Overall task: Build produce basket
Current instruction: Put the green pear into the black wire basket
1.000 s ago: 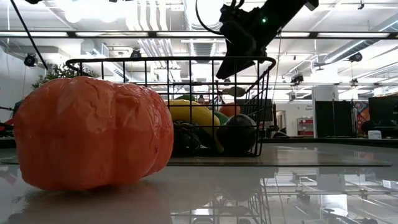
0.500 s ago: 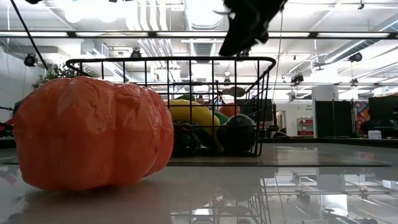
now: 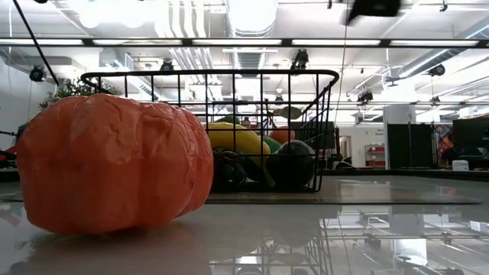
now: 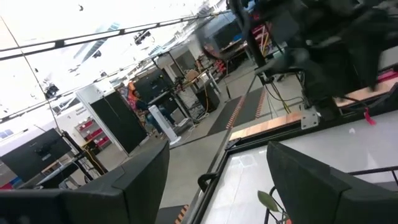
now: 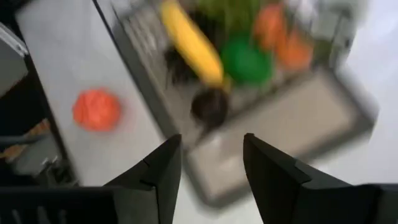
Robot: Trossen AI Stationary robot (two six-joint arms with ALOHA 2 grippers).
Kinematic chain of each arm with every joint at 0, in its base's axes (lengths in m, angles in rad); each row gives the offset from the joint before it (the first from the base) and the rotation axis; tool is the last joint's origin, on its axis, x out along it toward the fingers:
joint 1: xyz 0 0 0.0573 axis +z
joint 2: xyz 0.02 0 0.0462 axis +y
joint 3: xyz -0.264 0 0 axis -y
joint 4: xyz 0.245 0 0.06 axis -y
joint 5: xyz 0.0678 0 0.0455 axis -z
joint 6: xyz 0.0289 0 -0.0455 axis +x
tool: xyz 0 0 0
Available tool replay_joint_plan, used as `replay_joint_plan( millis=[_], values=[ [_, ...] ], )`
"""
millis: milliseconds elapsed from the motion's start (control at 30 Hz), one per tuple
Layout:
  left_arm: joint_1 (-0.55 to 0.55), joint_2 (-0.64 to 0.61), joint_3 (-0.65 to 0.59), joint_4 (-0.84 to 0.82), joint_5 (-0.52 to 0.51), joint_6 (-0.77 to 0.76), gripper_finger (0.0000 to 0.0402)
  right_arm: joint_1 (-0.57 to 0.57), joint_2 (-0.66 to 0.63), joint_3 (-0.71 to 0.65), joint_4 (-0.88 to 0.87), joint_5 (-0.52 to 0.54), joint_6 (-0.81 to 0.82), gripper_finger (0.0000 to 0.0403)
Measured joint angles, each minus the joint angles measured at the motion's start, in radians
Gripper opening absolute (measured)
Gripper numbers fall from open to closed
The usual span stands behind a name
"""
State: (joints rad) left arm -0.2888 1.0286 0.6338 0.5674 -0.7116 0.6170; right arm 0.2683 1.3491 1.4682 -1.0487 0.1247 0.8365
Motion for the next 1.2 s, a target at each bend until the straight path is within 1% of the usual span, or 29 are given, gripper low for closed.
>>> replay_joint_plan(
  millis=[167,333,433,567,633,667,800,933,1100,1200],
  values=[
    [0.001,0.000,0.000,0.000,0.000,0.007,0.0254,0.111,0.009,-0.041,-0.162,-0.075,0.344,0.0173],
    [0.001,0.000,0.000,0.000,0.001,0.044,0.0254,0.256,0.016,-0.108,-0.221,-0.115,0.581,0.0197],
    [0.001,0.000,0.006,0.001,0.002,0.052,0.0254,0.323,0.016,-0.153,-0.238,-0.172,0.738,0.0224],
    [0.001,0.000,0.008,0.001,0.002,0.058,0.0254,0.352,0.016,-0.214,-0.236,-0.252,0.891,0.0276],
    [0.001,0.000,0.007,0.001,0.002,0.069,0.0254,0.352,0.016,-0.246,-0.228,-0.296,0.901,0.0302],
    [0.001,0.000,0.007,0.001,0.002,0.071,0.0254,0.352,0.016,-0.260,-0.217,-0.307,0.882,0.0313],
    [0.001,0.000,0.006,0.000,0.002,0.071,0.0254,0.351,0.016,-0.305,-0.181,-0.315,0.784,0.0342],
    [0.001,0.000,0.005,0.000,0.002,0.077,0.0254,0.340,0.016,-0.351,-0.146,-0.316,0.721,0.0342],
    [0.001,0.000,0.005,0.000,0.002,0.077,0.0254,0.335,0.016,-0.414,-0.018,-0.316,0.699,0.0333],
    [0.001,0.000,0.005,0.000,0.002,0.077,0.0254,0.333,0.016,-0.444,0.022,-0.316,0.694,0.0330]
  ],
)
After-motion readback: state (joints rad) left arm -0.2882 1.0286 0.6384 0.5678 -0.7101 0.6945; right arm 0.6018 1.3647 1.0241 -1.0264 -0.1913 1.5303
